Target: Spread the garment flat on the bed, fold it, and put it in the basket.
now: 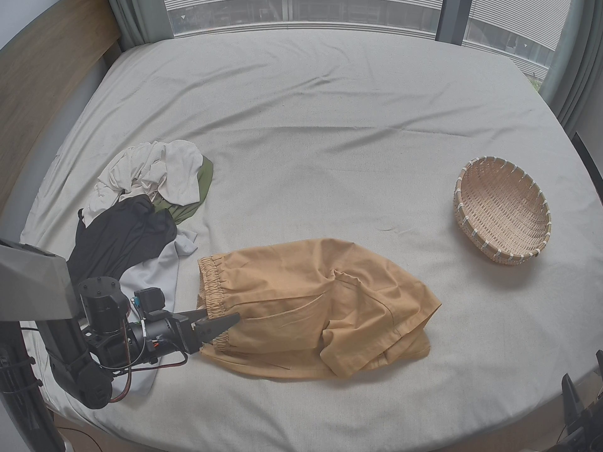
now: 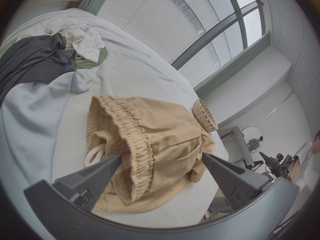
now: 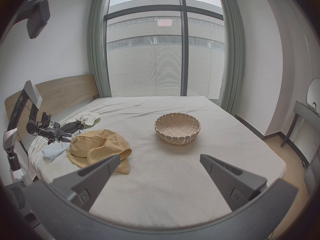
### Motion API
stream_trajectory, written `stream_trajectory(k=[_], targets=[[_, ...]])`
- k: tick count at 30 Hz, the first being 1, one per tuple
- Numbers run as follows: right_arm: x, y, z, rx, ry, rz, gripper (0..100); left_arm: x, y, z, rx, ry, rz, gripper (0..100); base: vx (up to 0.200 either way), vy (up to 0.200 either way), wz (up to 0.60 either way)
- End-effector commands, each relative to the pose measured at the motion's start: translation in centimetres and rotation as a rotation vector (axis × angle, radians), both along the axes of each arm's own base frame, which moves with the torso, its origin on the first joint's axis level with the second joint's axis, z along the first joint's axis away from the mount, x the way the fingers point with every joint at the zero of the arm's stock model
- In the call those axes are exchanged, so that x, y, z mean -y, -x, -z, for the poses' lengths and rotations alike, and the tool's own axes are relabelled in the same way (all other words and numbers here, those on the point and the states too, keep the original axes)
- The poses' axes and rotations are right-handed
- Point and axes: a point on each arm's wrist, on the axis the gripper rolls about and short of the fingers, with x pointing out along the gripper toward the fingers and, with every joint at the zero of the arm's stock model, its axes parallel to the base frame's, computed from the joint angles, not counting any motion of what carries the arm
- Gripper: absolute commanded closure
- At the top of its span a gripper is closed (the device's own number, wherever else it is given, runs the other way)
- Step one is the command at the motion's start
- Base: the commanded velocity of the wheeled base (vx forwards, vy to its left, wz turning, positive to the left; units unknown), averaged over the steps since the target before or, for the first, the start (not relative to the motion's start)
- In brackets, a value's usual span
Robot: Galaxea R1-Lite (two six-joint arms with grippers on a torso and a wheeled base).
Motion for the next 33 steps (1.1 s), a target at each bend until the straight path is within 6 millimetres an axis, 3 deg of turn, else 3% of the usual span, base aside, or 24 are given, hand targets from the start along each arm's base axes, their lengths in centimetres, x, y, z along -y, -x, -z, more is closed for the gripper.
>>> stream_trajectory(k=[1,15,29,30,33], targets=[[0.0,-0.1,0.5,-0.008,-0.001,0.000,0,0.7,-0.5,0.2,0.008,0.005,0.020,0,0.000,0.000,0.00],[0.0,-0.1,0.5,-0.006,-0.002,0.000,0,3.3,-0.8,0.4,0.009,0.024,0.102,0,0.000,0.000,0.00],[0.0,-0.1,0.5,-0.006,-0.002,0.000,0,3.6,-1.6,1.2,0.008,0.017,0.102,0,0.000,0.000,0.00],[0.0,-0.1,0.5,-0.006,-0.002,0.000,0,3.7,-1.7,1.2,0.012,0.017,0.102,100,0.000,0.000,0.00],[0.0,-0.1,0.5,-0.006,-0.002,0.000,0,3.8,-1.8,1.7,0.002,0.010,0.103,100,0.000,0.000,0.00]])
